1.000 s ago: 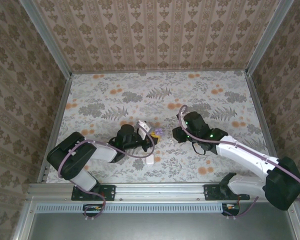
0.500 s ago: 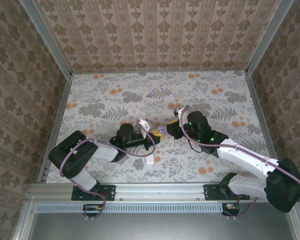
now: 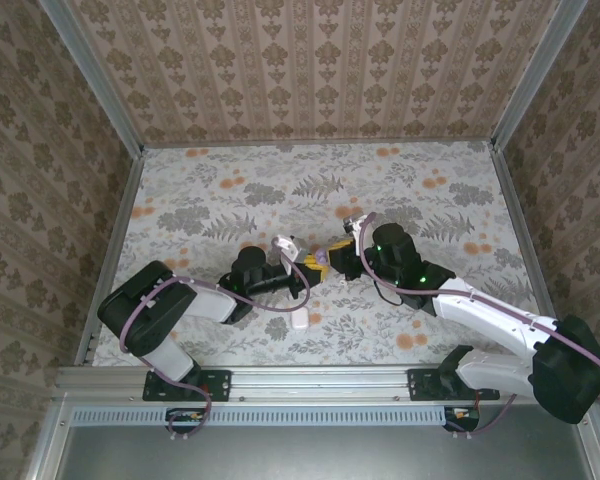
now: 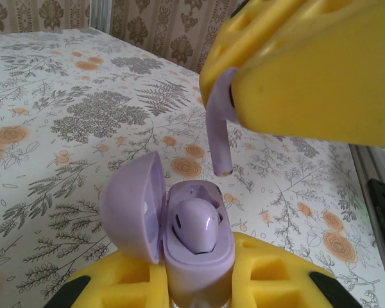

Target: Insert the wireless bluetooth earbuds into the charging case

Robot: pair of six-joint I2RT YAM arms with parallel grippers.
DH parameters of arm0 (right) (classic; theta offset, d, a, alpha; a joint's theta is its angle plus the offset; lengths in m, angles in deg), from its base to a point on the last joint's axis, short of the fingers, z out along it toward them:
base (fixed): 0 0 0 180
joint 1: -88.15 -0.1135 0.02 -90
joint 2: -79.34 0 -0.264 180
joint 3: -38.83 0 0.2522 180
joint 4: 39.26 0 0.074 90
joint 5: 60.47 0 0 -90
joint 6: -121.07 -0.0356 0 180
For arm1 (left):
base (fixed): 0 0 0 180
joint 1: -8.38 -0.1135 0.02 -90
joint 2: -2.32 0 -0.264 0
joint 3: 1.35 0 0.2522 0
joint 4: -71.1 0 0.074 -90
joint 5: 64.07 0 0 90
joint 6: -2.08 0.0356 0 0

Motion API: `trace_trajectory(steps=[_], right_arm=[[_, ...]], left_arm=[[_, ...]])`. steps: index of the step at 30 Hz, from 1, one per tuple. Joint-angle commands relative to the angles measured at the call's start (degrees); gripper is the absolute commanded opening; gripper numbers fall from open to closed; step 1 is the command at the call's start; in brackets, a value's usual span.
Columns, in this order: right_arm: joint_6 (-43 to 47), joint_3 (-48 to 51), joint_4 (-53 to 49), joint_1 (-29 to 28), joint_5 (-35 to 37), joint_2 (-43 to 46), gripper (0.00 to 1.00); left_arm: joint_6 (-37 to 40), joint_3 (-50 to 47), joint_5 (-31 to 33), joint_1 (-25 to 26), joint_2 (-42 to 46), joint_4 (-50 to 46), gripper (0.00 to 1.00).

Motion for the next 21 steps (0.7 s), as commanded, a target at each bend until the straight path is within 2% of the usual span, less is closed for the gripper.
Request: trace_trajectory(steps=[1, 21], right_arm=[[1.25, 0.32, -0.06, -0.43, -0.57, -0.86, 0.19], [2.69, 0.40, -2.60, -0.77, -1.18, -1.58, 0.19]], left_arm=[[-1.52, 1.18, -0.90, -0.15, 0.10, 3.35, 0.08], [-2.26, 1.08, -0.56, -0.90, 1.74, 3.84, 0.08]])
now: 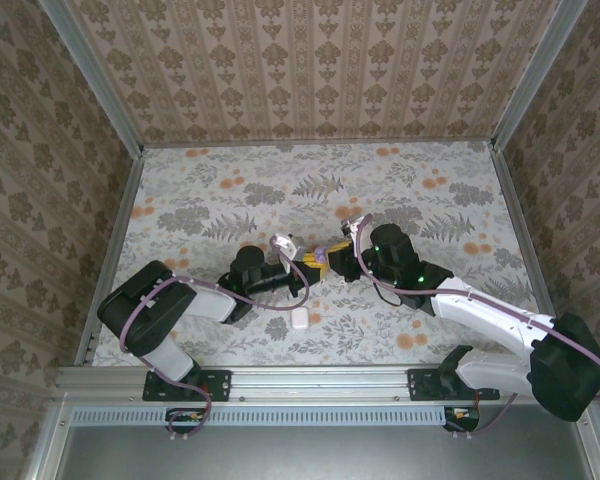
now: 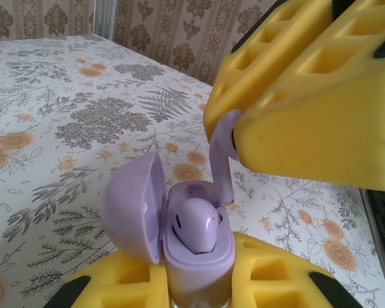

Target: Insert the wireless bluetooth earbuds into the charging case

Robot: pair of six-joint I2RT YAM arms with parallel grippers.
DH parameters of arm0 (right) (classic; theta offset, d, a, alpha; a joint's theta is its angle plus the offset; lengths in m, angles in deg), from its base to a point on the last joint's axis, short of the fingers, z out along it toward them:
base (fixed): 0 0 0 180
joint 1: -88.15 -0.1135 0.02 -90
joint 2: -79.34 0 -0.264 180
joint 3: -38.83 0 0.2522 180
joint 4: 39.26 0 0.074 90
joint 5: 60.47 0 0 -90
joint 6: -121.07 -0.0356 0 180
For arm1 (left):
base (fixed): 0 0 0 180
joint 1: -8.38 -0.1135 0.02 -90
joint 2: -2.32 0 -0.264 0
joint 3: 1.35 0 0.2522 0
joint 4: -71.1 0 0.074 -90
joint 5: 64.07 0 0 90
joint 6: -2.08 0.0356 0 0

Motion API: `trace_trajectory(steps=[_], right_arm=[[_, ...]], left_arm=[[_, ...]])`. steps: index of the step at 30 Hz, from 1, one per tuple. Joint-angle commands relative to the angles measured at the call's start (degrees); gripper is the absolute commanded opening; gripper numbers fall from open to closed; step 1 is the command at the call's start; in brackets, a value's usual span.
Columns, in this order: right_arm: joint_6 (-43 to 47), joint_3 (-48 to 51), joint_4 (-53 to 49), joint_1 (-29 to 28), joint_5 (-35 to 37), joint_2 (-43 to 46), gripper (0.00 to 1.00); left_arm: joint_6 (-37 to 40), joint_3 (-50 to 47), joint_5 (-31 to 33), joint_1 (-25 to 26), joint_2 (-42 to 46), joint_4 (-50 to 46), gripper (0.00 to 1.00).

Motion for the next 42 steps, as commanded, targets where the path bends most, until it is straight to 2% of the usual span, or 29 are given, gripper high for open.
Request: trace_trajectory(steps=[1, 14, 24, 29, 33, 42], right_arm=[[1.40, 0.45, -2.21, -0.59, -0.96, -0.79, 0.19], [0.72, 0.67, 0.42, -0.54, 1.76, -1.64, 0.19], [1.01, 1.20, -1.42, -0.67, -1.87, -1.29, 0.20], [0.58, 2.11, -1.10, -0.63, -2.71, -0.21, 0.25], [0.22, 2.16, -0.86, -0.68, -2.72, 0.33, 0.34], [-0.91, 1.87, -0.29, -0.49, -1.59, 2.61, 0.45]], left_arm=[[-1.46, 1.08, -0.58, -0.51, 1.87, 2.81, 0.08], [-2.09, 1.16, -1.89, -0.64, 1.96, 4.09, 0.08], [-2.70, 0.75, -1.37, -1.07, 2.60, 4.84, 0.08], [-2.60, 0.64, -1.64, -1.17, 2.86, 4.84, 0.08], [-2.49, 0.64, -1.71, -1.16, 2.93, 4.84, 0.08], [-1.96, 0.29, -1.82, -1.18, 3.55, 4.47, 0.08]])
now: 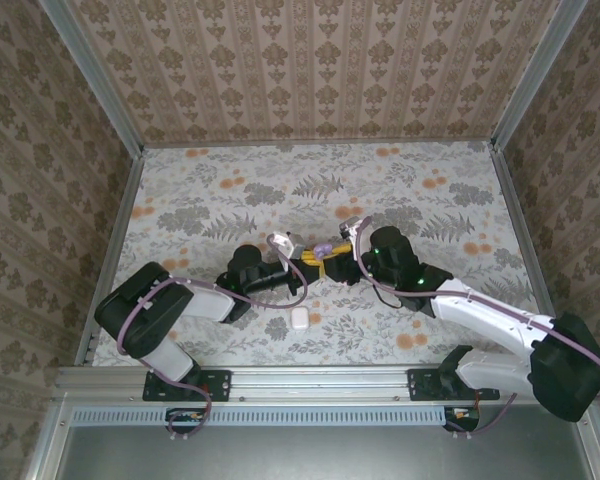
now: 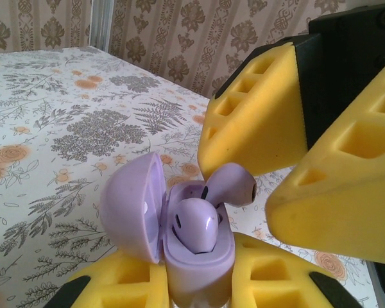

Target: Insert the wireless bluetooth earbuds into the charging case

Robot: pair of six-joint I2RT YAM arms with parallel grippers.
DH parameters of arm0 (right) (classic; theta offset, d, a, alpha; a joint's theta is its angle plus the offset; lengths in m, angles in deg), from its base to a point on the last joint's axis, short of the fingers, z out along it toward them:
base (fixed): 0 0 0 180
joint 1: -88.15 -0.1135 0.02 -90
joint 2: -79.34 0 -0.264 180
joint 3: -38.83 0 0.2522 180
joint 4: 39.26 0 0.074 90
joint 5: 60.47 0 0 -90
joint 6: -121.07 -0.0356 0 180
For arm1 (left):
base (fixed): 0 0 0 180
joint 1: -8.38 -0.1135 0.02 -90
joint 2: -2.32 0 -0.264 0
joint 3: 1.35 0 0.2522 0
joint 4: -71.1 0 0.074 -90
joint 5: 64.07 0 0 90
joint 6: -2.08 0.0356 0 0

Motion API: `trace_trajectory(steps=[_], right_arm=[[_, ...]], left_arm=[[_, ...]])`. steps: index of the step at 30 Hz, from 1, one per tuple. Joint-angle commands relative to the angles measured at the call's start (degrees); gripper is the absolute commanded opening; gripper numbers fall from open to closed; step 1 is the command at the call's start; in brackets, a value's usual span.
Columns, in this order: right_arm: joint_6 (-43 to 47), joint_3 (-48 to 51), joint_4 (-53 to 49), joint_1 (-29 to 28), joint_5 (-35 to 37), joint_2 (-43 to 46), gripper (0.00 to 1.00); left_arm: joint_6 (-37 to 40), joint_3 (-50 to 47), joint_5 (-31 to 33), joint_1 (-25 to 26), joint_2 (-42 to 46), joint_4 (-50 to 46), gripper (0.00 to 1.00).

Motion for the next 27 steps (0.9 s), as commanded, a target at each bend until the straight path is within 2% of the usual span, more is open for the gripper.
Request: trace_trajectory(steps=[1, 8, 14, 21, 27], right_arm=[[-0.80, 0.83, -0.78, -0.04, 0.43, 2.40, 0.46], [-2.83, 0.17, -1.96, 0.88, 0.24, 6.46, 0.53], [-6.28, -1.63, -4.60, 2.49, -2.95, 8.12, 0.57], [-10.71, -7.10, -16.82, 4.47, -6.48, 6.93, 0.51], [-13.83, -10.55, -22.89, 4.70, -9.28, 4.81, 0.55]], left_arm=[[-0.36, 0.29, -0.52, -0.46, 2.40, 3.02, 0.08], [1.22, -0.02, -0.55, -0.37, 2.89, 1.89, 0.08], [2.53, -0.24, -0.32, -0.29, 3.37, 1.09, 0.08], [4.92, -0.71, -0.02, -0.24, 4.60, -0.91, 0.09], [7.10, -0.65, 0.27, -0.25, 5.85, -3.50, 0.08]])
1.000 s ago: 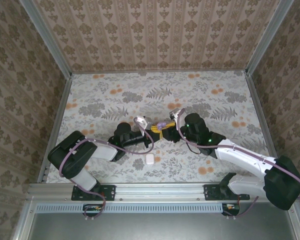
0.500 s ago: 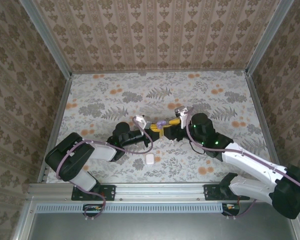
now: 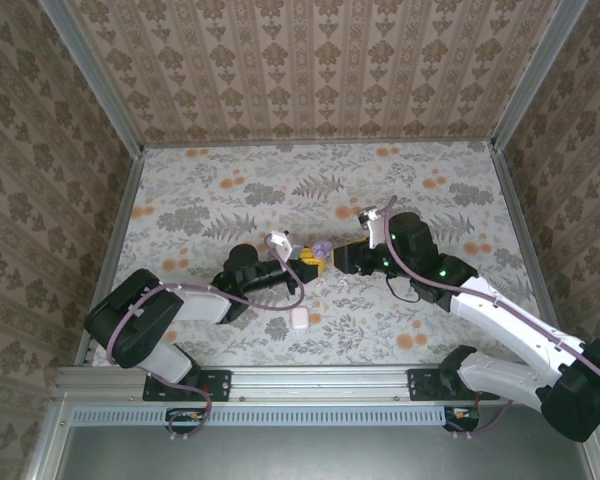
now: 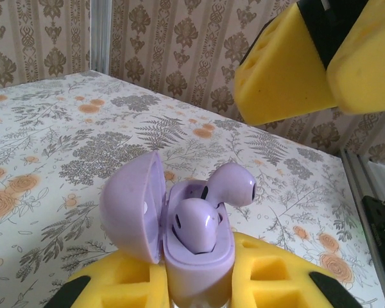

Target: Insert the wireless bluetooth earbuds into the charging case

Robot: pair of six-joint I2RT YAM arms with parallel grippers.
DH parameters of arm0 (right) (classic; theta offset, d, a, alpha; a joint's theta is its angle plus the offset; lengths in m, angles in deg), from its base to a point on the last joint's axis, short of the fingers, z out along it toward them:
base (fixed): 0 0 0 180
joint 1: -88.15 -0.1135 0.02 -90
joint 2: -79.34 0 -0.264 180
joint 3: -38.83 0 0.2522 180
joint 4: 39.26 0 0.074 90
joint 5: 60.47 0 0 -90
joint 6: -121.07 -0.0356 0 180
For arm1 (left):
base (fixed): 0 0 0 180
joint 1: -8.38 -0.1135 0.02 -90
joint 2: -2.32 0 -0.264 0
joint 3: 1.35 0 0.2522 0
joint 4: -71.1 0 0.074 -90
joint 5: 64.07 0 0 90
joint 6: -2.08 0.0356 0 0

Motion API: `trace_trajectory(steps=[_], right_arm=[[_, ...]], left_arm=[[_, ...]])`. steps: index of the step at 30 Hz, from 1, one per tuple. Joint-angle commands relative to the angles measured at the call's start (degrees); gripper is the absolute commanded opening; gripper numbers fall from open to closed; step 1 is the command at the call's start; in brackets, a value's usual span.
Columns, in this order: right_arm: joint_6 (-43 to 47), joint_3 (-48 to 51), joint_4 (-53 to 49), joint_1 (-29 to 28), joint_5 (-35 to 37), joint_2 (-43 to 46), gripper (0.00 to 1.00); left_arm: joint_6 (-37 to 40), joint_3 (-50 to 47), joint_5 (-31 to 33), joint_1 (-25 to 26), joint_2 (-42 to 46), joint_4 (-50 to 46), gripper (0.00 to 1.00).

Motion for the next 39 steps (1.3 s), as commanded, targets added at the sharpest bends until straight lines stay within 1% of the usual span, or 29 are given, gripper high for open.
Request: trace_trajectory(steps=[1, 3, 6, 15, 21, 27, 39], right_arm=[[-3.34, -2.40, -5.72, 0.18, -3.61, -1.50, 0.56], [-4.18, -3.85, -8.17, 0.25, -2.77, -2.83, 0.57], [-4.44, -4.85, -10.17, 0.17, -2.24, -4.82, 0.56], [-4.56, -5.89, -7.04, 0.18, -5.42, -8.35, 0.58], [-4.30, -5.95, -7.05, 0.27, -3.50, -8.72, 0.58], [-4.76, -5.69, -7.02, 0.87, -1.58, -8.28, 0.55], [-5.09, -4.38, -5.81, 2.27, -1.55, -7.57, 0.54]], left_arm=[[2.62, -0.37, 0.23, -0.24, 1.90, -1.51, 0.09], [2.85, -0.30, 0.27, -0.25, 2.08, -1.83, 0.09], [2.93, -0.26, 0.24, -0.18, 2.16, -1.93, 0.09], [2.93, -0.36, 0.32, -0.15, 2.37, -2.11, 0.09], [2.93, -0.20, 0.29, -0.15, 2.57, -2.26, 0.09], [2.93, -0.28, 0.24, -0.16, 3.05, -2.58, 0.09], [3.02, -0.42, 0.31, -0.16, 3.79, -3.24, 0.08]])
